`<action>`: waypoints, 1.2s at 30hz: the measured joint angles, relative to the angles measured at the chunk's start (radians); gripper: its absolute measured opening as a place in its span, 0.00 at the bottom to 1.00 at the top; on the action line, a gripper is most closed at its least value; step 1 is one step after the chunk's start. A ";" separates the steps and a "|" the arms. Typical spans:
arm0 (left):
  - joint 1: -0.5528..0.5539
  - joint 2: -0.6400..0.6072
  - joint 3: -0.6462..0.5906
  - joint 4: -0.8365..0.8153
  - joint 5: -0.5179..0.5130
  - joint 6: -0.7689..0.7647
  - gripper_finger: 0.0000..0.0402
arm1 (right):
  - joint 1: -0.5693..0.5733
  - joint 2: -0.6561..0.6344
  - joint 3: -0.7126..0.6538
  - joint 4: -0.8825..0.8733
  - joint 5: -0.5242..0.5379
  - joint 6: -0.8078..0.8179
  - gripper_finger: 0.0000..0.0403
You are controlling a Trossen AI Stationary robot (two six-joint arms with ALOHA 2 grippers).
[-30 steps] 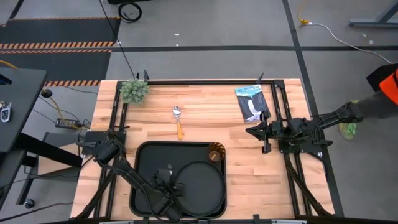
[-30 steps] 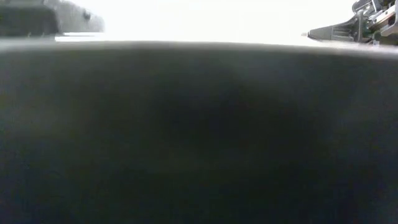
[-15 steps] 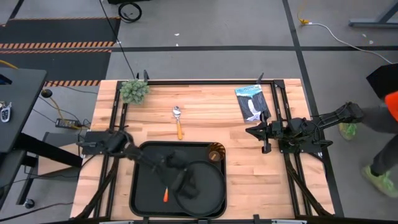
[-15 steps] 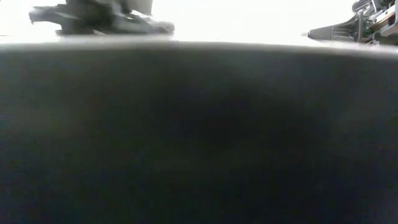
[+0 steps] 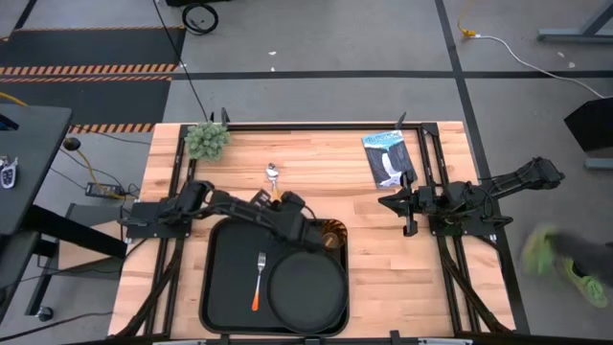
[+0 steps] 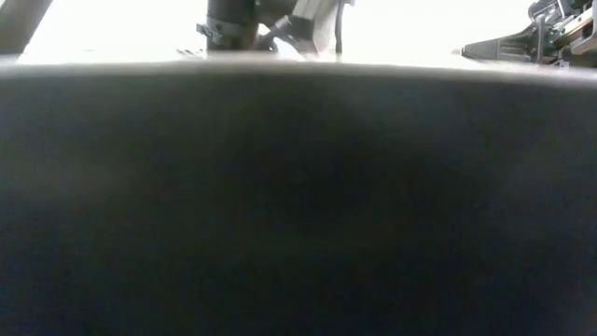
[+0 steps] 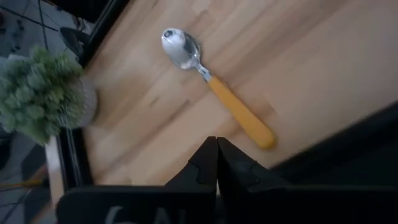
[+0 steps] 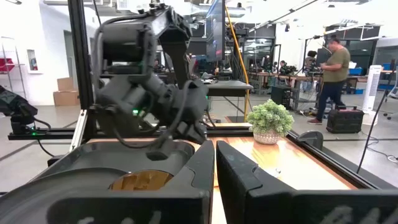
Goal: Pick and place plate/cup/fork/spoon on tray
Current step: Put the yellow spoon on the black serving tray
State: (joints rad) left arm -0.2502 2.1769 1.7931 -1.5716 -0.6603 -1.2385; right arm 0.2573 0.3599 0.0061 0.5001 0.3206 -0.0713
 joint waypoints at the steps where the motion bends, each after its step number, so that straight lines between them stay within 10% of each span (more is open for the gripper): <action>1: 0.011 0.000 0.000 0.000 -0.003 0.026 0.01 | 0.000 0.000 0.000 0.000 0.000 0.000 0.06; 10: 0.059 -0.150 -0.208 0.016 -0.036 0.078 0.01 | 0.000 0.000 0.000 0.000 0.000 0.000 0.06; 20: 0.102 -0.449 -0.604 0.446 0.033 -0.008 0.03 | 0.000 0.000 0.000 0.000 0.000 0.000 0.06; 36: 0.305 -0.442 -0.764 0.969 0.160 0.099 0.32 | 0.000 0.000 0.000 0.000 0.000 0.000 0.06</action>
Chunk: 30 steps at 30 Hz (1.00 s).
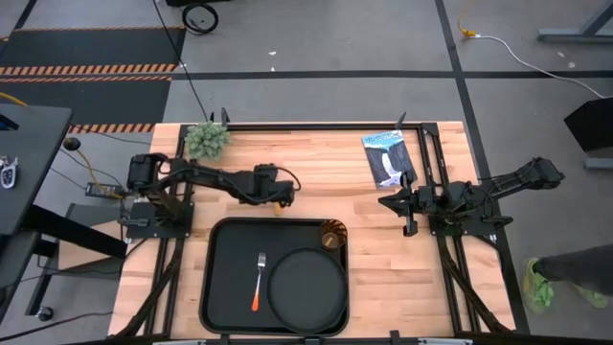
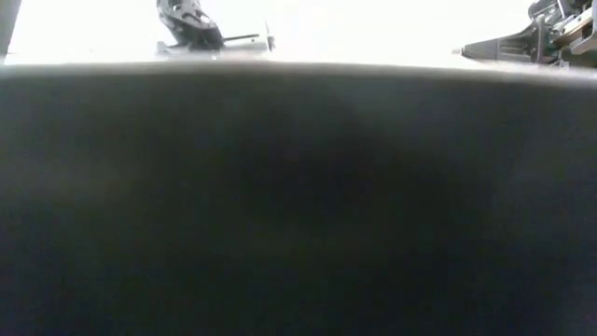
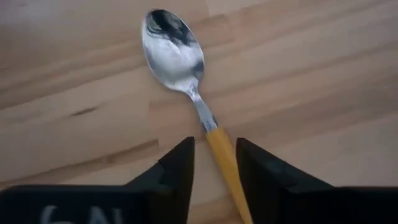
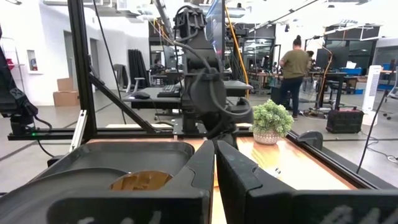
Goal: Pick and place plate/cup/fork/spoon on tray
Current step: Put the yellow spoon on the black serving tray
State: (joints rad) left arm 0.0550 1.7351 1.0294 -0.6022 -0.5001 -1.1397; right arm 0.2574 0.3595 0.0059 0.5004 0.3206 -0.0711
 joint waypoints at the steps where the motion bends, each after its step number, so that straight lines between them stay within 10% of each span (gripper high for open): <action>1: 0.005 0.000 -0.006 0.015 -0.001 0.000 0.34 | 0.000 0.000 0.000 0.000 0.000 0.000 0.06; 11: 0.023 0.077 -0.024 0.130 -0.022 0.021 0.49 | 0.000 0.000 0.000 0.000 0.000 0.000 0.06; 30: 0.042 0.137 -0.019 0.146 0.003 0.000 0.33 | 0.000 0.000 0.000 0.000 0.000 0.000 0.06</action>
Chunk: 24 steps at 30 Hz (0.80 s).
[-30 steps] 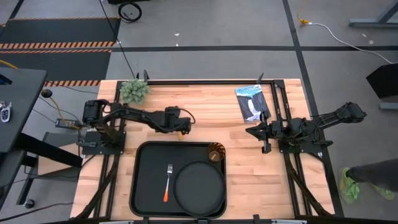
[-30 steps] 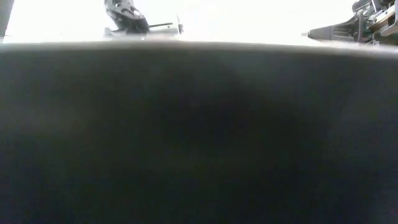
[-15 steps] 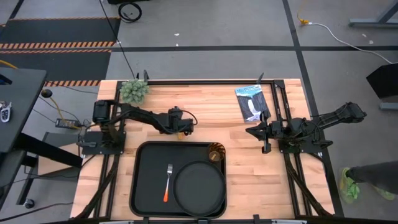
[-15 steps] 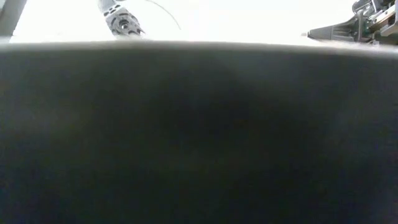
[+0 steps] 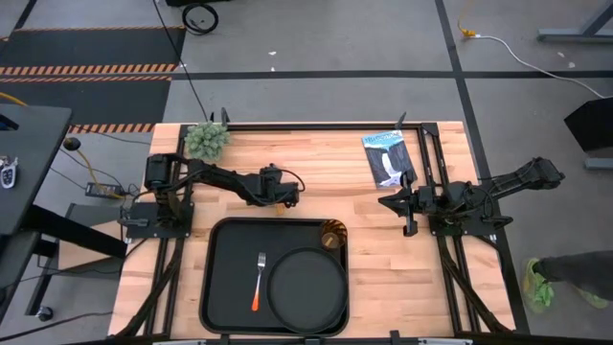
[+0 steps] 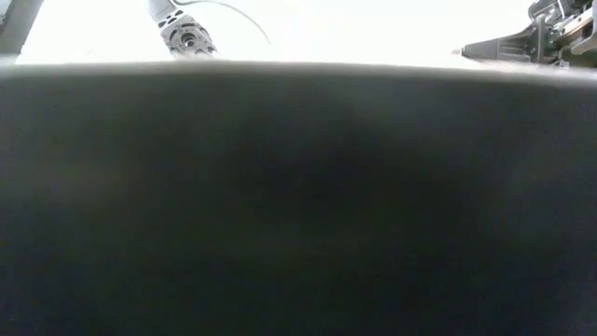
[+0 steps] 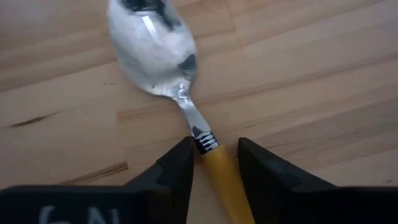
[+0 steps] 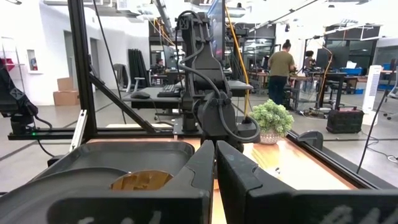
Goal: Pick and place plate/cup/fork/spoon on tray
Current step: Put the yellow spoon on the black serving tray
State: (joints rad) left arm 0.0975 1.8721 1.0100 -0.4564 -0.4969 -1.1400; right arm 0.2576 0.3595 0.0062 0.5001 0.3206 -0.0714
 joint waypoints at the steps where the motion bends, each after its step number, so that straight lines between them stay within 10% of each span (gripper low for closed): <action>1: 0.000 0.000 0.000 0.000 0.002 0.000 0.31 | 0.000 0.000 0.000 0.000 0.000 0.000 0.06; 24: 0.000 0.001 -0.001 -0.001 0.001 0.136 0.15 | 0.000 0.000 0.000 0.000 0.000 0.000 0.06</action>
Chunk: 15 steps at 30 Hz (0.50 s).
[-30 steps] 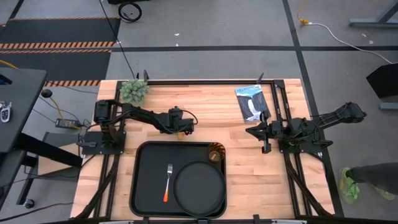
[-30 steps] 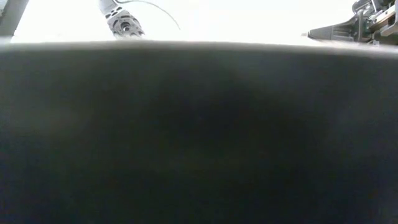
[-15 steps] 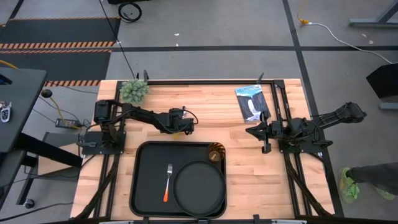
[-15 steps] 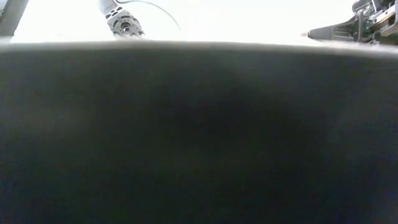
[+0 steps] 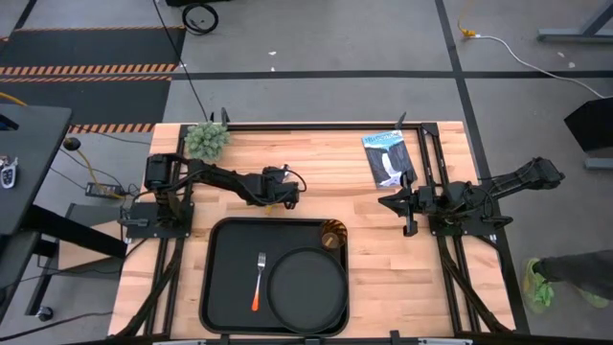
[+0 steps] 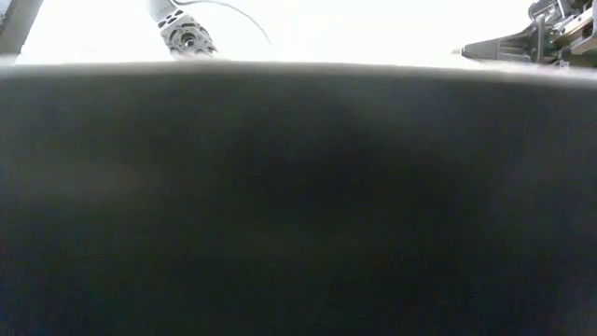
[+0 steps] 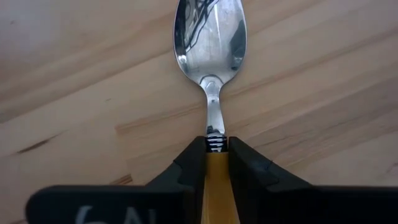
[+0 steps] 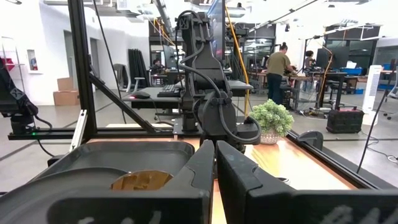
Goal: Pick and place plate/cup/fork/spoon on tray
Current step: Put the yellow spoon on the black serving tray
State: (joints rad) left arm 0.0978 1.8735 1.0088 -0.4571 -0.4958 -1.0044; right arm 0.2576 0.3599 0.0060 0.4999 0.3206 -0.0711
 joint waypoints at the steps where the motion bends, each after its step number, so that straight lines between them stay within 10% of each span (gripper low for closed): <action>1: 0.000 -0.001 0.000 0.001 -0.001 0.003 0.15 | 0.000 0.000 0.000 0.000 0.000 0.000 0.06; 15: -0.002 -0.048 -0.004 -0.021 -0.023 0.050 0.15 | 0.000 0.000 0.000 0.000 0.000 0.000 0.06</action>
State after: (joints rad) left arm 0.0963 1.8252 1.0043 -0.4785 -0.5187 -0.9548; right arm 0.2574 0.3595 0.0062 0.5002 0.3204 -0.0711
